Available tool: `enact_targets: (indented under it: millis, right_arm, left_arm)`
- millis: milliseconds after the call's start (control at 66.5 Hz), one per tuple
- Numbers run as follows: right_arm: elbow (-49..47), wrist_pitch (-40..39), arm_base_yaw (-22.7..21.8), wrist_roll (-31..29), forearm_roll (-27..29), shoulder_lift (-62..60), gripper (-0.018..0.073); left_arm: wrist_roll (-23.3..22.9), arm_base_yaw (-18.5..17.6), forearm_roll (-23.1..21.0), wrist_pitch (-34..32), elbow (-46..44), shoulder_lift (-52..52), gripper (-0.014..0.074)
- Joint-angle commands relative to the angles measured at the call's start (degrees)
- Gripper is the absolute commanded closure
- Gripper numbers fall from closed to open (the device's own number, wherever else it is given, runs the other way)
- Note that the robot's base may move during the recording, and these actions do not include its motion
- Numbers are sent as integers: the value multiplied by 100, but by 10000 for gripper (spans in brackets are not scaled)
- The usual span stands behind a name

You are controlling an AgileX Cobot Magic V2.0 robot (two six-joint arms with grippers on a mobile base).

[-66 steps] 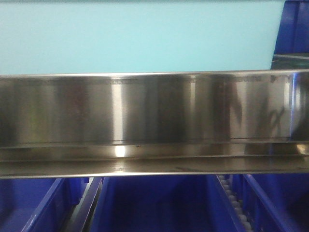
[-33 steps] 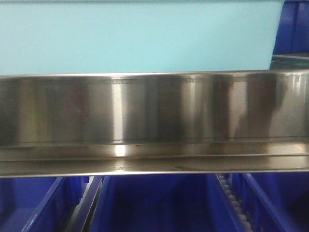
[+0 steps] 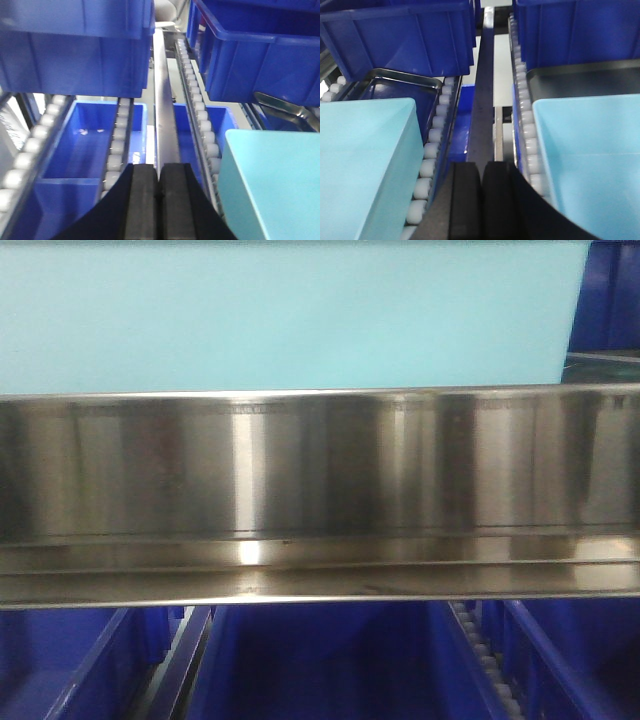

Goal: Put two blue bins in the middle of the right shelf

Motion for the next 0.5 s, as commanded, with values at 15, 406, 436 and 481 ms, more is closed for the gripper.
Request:
enact_targets:
  millis: [15, 406, 436, 481]
  right_arm:
    - [-199, 28, 31, 0, 257, 493, 724]
    - [-1808, 1540, 1553, 1599, -1150, 2217, 700]
    - [-1951, 1591, 1642, 1599, -1150, 2312, 700]
    - [-2106, 1656, 1757, 1599, -1150, 2474, 700]
  left_arm:
    - [3, -40, -394, -239, -199, 360, 707]
    - [-1114, -1568, 828, 2044, -2193, 2082, 707]
    - [-1127, -1595, 828, 2078, -2312, 2164, 707]
    - [-1290, -1630, 828, 2152, -2434, 2278, 707]
